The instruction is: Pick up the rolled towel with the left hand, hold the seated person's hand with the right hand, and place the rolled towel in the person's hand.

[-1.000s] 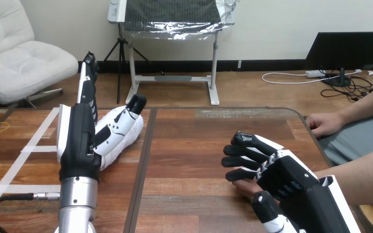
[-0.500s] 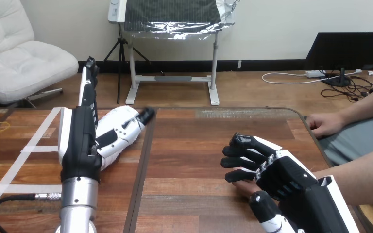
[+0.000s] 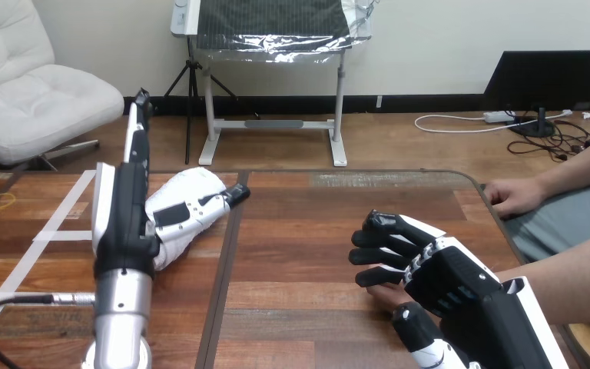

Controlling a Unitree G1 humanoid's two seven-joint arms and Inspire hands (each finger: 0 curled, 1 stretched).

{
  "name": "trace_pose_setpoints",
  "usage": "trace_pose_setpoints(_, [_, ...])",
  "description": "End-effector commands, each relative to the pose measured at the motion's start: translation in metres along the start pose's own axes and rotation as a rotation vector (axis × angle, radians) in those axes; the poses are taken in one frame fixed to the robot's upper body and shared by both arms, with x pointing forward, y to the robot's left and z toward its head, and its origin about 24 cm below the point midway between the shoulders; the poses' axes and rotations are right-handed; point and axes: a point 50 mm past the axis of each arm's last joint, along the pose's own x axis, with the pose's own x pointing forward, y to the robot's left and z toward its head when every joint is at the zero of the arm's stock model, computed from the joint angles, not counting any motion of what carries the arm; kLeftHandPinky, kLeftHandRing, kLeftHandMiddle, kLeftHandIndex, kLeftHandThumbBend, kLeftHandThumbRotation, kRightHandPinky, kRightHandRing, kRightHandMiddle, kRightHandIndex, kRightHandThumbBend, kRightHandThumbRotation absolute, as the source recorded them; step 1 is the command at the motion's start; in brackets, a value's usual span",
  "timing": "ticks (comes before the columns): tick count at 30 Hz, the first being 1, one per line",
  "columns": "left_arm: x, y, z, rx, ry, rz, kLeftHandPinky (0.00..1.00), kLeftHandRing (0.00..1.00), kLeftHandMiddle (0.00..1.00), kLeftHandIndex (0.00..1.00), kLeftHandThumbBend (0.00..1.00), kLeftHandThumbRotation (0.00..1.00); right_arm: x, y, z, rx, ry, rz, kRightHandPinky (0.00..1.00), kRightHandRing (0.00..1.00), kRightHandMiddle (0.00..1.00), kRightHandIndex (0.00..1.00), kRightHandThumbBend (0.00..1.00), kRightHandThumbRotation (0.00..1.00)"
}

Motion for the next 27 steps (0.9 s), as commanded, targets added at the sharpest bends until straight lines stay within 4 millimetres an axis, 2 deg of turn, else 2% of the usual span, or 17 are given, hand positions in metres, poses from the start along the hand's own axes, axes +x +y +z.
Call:
trace_pose_setpoints(1, [0.028, 0.005, 0.014, 0.057, -0.078, 0.009, 0.89, 0.95, 1.0, 1.0, 0.96, 0.01, 0.014, 0.0, 0.009, -0.008, -0.089, 0.01, 0.65, 0.73, 0.76, 0.78, 0.53, 0.55])
trace_pose_setpoints(7, [0.035, 0.006, 0.011, 0.1, -0.057, 0.004, 0.76, 0.89, 0.97, 1.0, 0.97, 0.0, 0.014, -0.001, 0.009, -0.009, -0.089, 0.012, 0.65, 0.73, 0.76, 0.78, 0.54, 0.55])
trace_pose_setpoints(13, [0.043, 0.006, 0.007, 0.126, -0.032, -0.001, 0.7, 0.86, 0.96, 1.0, 0.96, 0.0, 0.014, -0.001, 0.008, -0.01, -0.093, 0.014, 0.65, 0.72, 0.76, 0.78, 0.54, 0.55])
trace_pose_setpoints(22, [0.054, 0.007, 0.004, 0.151, -0.017, -0.01, 0.69, 0.86, 0.95, 1.0, 0.94, 0.0, 0.015, -0.001, 0.008, -0.008, -0.092, 0.013, 0.65, 0.72, 0.76, 0.78, 0.54, 0.54])
trace_pose_setpoints(27, [0.061, 0.007, 0.003, 0.189, -0.011, -0.021, 0.76, 0.91, 0.97, 1.0, 0.93, 0.0, 0.015, -0.001, 0.008, 0.0, -0.092, 0.016, 0.65, 0.72, 0.76, 0.78, 0.55, 0.55])
